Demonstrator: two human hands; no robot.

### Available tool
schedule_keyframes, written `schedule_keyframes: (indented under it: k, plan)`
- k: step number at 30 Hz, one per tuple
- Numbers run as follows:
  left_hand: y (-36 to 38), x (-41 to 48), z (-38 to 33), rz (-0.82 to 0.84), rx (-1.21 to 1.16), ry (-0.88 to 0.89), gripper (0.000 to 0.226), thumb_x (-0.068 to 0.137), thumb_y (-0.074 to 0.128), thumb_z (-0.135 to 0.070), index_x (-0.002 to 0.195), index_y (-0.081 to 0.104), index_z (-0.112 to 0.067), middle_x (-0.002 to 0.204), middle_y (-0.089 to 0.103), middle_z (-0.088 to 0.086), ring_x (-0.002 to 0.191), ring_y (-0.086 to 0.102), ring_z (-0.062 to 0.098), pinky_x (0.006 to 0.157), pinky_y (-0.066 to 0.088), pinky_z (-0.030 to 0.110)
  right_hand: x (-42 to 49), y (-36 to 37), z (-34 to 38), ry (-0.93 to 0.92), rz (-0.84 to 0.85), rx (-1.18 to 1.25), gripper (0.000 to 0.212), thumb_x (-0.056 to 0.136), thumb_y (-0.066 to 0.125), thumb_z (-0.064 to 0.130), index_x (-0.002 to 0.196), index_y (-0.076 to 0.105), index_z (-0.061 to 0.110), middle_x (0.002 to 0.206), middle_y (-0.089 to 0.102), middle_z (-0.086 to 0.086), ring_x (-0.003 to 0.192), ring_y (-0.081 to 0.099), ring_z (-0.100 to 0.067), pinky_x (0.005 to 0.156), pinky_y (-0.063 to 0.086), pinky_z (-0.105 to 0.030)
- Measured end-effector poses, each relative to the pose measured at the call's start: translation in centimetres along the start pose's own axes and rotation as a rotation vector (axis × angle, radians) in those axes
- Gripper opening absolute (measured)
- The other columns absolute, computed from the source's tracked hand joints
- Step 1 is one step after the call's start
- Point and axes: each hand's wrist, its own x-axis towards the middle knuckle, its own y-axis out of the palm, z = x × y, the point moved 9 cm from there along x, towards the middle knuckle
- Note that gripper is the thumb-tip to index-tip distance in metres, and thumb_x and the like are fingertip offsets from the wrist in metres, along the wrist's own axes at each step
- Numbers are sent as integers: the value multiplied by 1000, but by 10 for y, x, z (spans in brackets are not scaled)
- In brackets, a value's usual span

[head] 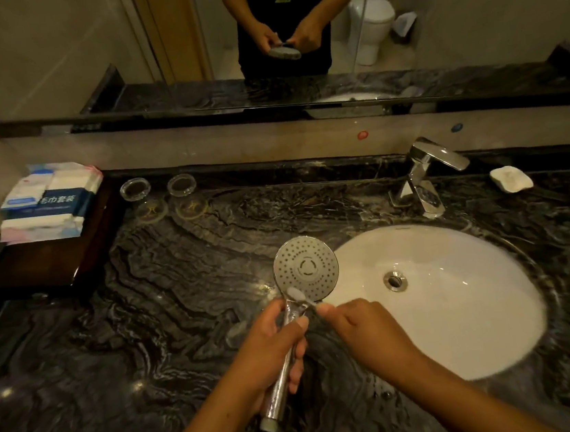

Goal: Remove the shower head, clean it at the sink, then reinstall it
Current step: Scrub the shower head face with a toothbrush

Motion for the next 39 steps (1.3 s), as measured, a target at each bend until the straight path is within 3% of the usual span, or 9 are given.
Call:
schedule_keyframes:
  k: [5,9,15,20,23,26,31,35,39]
  plan:
    - [7,-2,-4,12,-11,12,9,99,55,-21,107,56,-26,61,54,4,35,45,15,36,39,20,27,-57,-13,130,-253,181,62,101,41,55,52,49,17,52,49,0,50,44,-17,56,34,-32]
    - [5,-1,-7,-5,-24,7,11,100,53,-20,106,57,-28,60,54,4,35,44,16,36,38,20,0,-1,2,-3,-13,41,60,99,42,59,47,53,30,41,49,8,38,41,-5,49,31,-30]
    - [6,-1,-9,-7,-28,8,5,99,53,-20,99,56,-24,62,53,5,35,42,16,36,37,20,28,-54,-15,151,-251,193,66,100,40,58,57,55,10,55,55,-4,53,48,-18,59,37,-32]
    - [-1,-1,-7,-25,-49,-7,4,100,53,-22,104,54,-20,62,53,5,36,42,15,36,37,20,1,0,-2,40,-19,46,67,98,42,62,46,50,21,46,52,1,44,46,-9,50,33,-31]
    - [0,-4,-7,-12,-50,1,4,100,54,-20,103,55,-22,62,53,6,35,42,15,37,37,20,20,-37,-12,95,-148,98,61,101,44,54,48,59,27,59,61,-9,54,51,-20,59,41,-32]
    - [4,-4,-9,-4,-66,16,10,100,53,-20,95,59,-26,62,53,6,35,42,15,36,37,20,29,-61,-19,149,-245,155,67,99,42,59,60,60,7,67,66,-17,56,53,-21,60,40,-32]
    - [-1,-5,-6,-29,-84,-4,12,100,52,-20,92,58,-25,62,53,7,35,42,15,37,37,20,2,-3,-7,43,2,19,68,97,41,64,49,46,16,46,49,2,46,46,-11,52,34,-30]
    - [-3,-7,-7,-47,-97,2,22,100,51,-18,85,61,-30,60,51,7,34,41,15,36,36,20,27,-42,-15,153,-161,170,67,100,42,58,59,58,8,58,57,-5,61,57,-25,67,47,-36]
    - [-7,-7,-9,-87,-130,-16,9,101,49,-17,92,53,-20,58,50,5,33,39,14,35,34,18,12,-13,-7,76,-57,108,66,98,43,61,51,51,14,51,54,-1,49,49,-17,54,37,-32]
